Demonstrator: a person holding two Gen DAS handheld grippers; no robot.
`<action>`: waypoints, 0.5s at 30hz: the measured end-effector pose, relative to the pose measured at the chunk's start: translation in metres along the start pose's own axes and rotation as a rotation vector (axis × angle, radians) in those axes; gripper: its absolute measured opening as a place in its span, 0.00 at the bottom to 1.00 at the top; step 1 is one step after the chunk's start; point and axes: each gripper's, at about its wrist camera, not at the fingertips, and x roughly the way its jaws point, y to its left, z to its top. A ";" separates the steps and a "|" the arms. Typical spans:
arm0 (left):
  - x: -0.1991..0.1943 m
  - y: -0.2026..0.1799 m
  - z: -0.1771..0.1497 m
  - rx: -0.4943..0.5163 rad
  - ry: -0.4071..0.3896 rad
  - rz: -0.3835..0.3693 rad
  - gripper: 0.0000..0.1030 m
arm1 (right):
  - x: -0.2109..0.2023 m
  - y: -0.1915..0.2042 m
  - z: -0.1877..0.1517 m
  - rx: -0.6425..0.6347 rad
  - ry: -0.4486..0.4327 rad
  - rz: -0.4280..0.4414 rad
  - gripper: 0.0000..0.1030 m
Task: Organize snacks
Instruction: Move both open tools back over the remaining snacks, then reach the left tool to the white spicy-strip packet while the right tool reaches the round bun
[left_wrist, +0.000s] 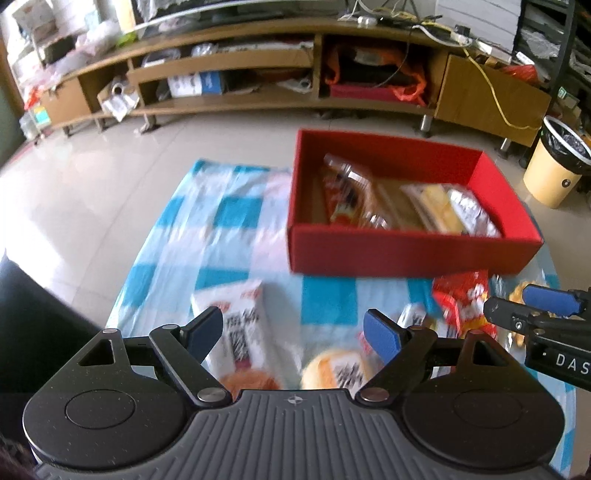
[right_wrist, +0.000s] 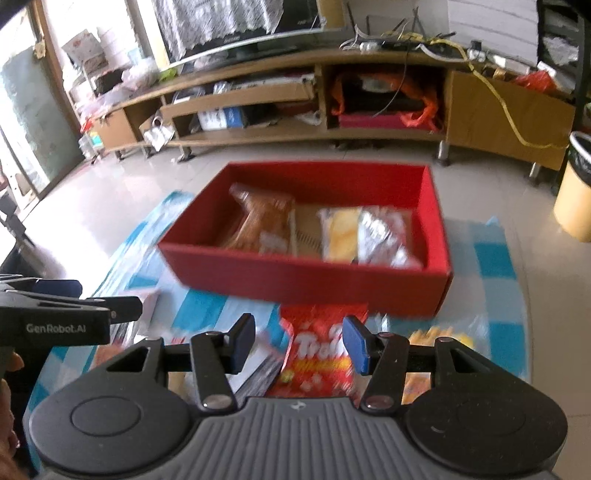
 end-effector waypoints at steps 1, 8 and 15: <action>0.000 0.003 -0.003 -0.006 0.008 0.001 0.85 | 0.001 0.003 -0.004 -0.002 0.010 0.004 0.48; 0.013 0.030 -0.015 -0.071 0.070 0.041 0.86 | 0.009 0.020 -0.018 -0.048 0.054 0.027 0.49; 0.037 0.050 -0.014 -0.178 0.145 0.042 0.85 | 0.012 0.033 -0.015 -0.065 0.055 0.065 0.50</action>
